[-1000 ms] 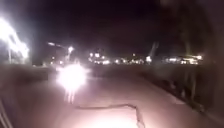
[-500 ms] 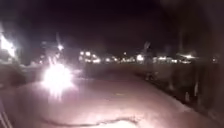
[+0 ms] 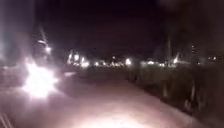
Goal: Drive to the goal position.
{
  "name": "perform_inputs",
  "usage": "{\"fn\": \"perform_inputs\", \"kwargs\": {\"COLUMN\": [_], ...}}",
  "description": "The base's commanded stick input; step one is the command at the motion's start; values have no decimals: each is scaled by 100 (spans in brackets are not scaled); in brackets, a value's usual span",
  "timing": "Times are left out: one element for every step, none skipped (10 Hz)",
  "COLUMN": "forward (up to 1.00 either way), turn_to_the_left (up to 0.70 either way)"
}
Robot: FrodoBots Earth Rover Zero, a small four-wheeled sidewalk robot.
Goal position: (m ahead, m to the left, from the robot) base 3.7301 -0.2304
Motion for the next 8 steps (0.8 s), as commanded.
{"fn": "perform_inputs", "kwargs": {"forward": [100, 100, 100, 100, 100, 100, 100, 100], "turn_to_the_left": [0, 0, 0, 0, 0, 0, 0, 0]}}
